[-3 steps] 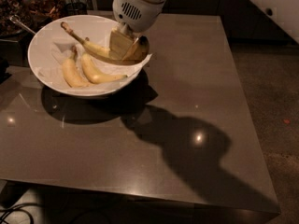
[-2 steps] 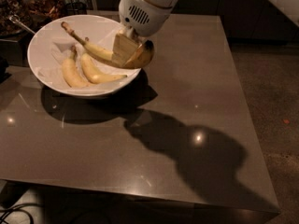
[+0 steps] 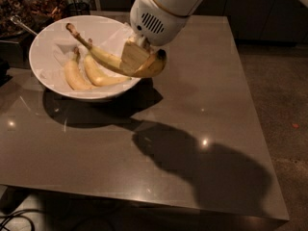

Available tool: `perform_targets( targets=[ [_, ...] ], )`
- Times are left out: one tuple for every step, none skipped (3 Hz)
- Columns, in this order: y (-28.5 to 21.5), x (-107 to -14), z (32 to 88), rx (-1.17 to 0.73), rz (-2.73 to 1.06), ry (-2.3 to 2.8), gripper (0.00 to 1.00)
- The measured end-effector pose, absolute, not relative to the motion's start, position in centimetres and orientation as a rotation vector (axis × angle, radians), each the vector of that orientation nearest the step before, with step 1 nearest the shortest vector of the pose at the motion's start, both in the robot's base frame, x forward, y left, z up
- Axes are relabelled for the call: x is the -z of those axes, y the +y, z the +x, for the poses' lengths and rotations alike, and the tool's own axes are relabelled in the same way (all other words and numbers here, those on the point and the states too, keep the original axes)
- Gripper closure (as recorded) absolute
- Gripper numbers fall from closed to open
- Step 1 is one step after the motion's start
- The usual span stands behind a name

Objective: Pick banana from white bowl

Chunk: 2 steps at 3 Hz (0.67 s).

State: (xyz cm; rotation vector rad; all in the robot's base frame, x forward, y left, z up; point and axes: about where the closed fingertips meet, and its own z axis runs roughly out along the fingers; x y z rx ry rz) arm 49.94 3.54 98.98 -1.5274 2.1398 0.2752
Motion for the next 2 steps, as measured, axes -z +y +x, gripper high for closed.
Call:
perform_targets(
  targets=[
    [5.9, -98.4, 49.7, -0.327, -1.610, 2.134, 1.00],
    [8.4, -98.7, 49.0, -0.340, -1.705, 2.094, 1.00]
  ],
)
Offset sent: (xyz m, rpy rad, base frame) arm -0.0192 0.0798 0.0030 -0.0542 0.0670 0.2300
